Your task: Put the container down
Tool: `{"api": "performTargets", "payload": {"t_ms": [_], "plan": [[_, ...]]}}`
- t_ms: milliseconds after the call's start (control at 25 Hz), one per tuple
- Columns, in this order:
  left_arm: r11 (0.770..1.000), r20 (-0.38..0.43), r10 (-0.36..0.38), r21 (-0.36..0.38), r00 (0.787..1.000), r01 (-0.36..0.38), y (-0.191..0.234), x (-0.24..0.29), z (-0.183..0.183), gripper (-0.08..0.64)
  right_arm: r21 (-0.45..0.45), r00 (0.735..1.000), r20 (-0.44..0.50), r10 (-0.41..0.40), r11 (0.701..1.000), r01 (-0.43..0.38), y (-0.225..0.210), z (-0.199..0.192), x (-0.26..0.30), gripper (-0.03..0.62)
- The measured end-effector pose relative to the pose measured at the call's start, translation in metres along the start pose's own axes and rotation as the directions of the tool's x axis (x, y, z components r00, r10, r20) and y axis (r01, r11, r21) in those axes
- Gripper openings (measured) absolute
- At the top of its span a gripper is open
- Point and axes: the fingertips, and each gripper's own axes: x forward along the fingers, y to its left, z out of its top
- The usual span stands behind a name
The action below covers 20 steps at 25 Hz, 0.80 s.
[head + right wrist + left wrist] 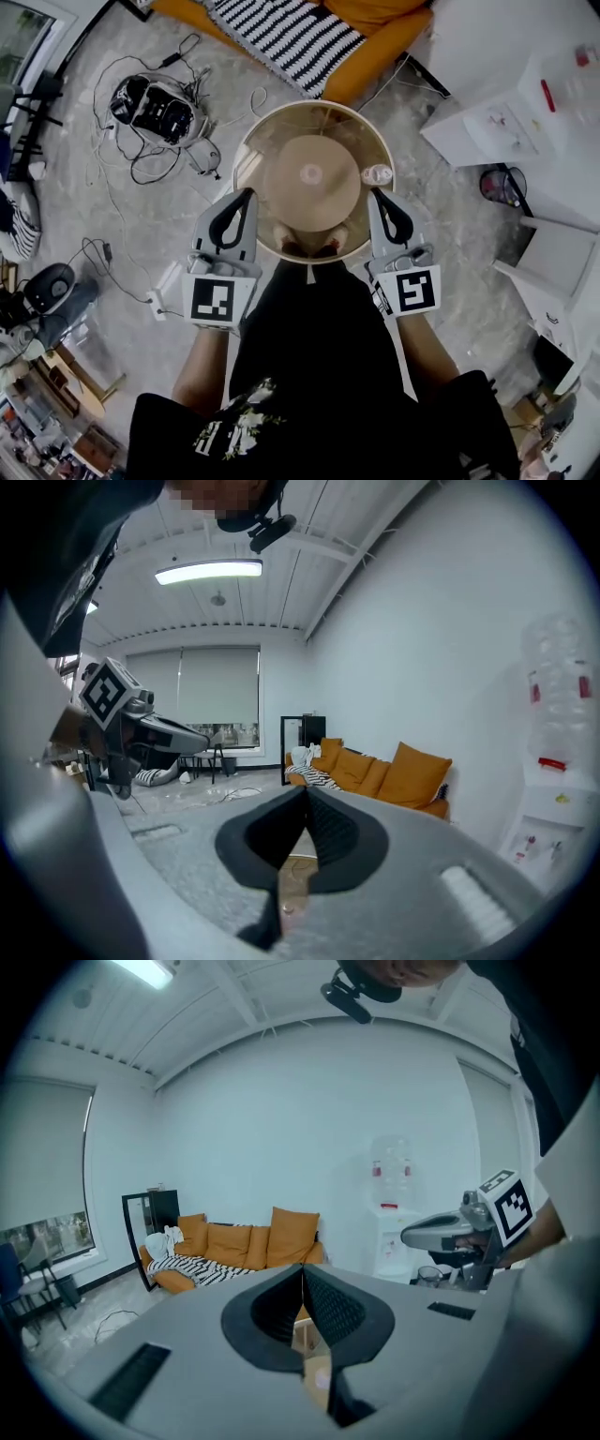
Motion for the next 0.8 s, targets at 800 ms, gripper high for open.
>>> {"api": "performTargets", "payload": {"t_ms": [800], "plan": [[0.992,0.172,-0.004,0.121,0.985,-0.017,-0.014,-0.041,0.096,0.012,-0.062,0.988,0.153,0.012,0.998,-0.002,0.011,0.112,-0.031,-0.005]]}}
